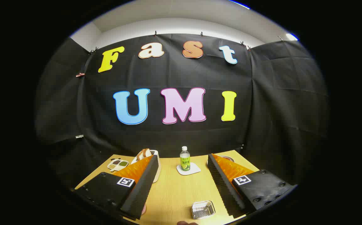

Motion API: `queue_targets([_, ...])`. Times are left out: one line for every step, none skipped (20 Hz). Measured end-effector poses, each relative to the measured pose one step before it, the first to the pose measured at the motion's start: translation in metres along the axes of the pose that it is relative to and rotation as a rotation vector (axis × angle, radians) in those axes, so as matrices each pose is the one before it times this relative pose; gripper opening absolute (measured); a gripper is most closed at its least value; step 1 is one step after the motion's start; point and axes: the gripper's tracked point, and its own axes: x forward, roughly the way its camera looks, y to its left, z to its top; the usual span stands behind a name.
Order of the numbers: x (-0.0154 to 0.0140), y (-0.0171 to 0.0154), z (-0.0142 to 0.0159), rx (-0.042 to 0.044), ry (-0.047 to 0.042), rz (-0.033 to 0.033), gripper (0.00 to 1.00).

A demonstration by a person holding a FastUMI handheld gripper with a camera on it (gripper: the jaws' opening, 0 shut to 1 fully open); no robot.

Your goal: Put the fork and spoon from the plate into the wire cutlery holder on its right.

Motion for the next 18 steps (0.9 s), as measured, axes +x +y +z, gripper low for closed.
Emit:
queue_targets([-0.00015,-0.00087,-0.0004,0.00008,0.00043,-0.00238,0.99])
queue_targets([0.00023,-0.00036,-0.0007,0.0011,0.0014,0.00049,0.99])
queue_targets([0.00081,0.00039,-0.0007,-0.00202,0.00169,0.0023,0.99])
queue_targets([0.0015,-0.00167,-0.00217,-0.00755,0.0034,-0.00172,0.99])
queue_targets([0.00083,-0.00276,-0.00305,-0.00694,0.00642,-0.00347,0.99])
queue_targets([0.0013,-0.00211,-0.00147,-0.00148,0.00603,-0.00372,0.99])
queue_targets([0.00017,-0.00239,0.00089,0.00569,0.00088,-0.00353,0.99])
queue_targets([0.00017,-0.00133,0.00131,0.00455,-0.00335,-0.00314,0.99])
queue_targets([0.00012,-0.00008,-0.0001,-0.00074,-0.00094,-0.00197,0.99])
queue_targets([0.0003,-0.00003,-0.00095,-0.00299,0.00167,0.00034,0.99])
queue_targets([-0.00041,0.0009,-0.00151,-0.00204,0.00254,0.00103,0.99])
queue_targets([-0.00031,0.00126,-0.00125,0.00094,0.00465,0.0035,0.99])
queue_targets([-0.00003,0.00218,-0.00187,0.00341,0.00448,0.00532,0.99])
queue_targets([0.00052,0.00161,-0.00159,0.00268,0.0059,0.0044,0.99])
queue_targets([0.00017,0.00074,-0.00291,0.00181,0.008,0.00345,0.99])
queue_targets([0.00064,0.00084,-0.00219,0.00093,0.00755,0.00201,0.99])
queue_targets([0.00125,0.00116,-0.00192,0.00105,0.0074,0.00236,0.99])
queue_targets([0.00119,0.00204,-0.00098,-0.00009,0.00552,0.00264,0.99])
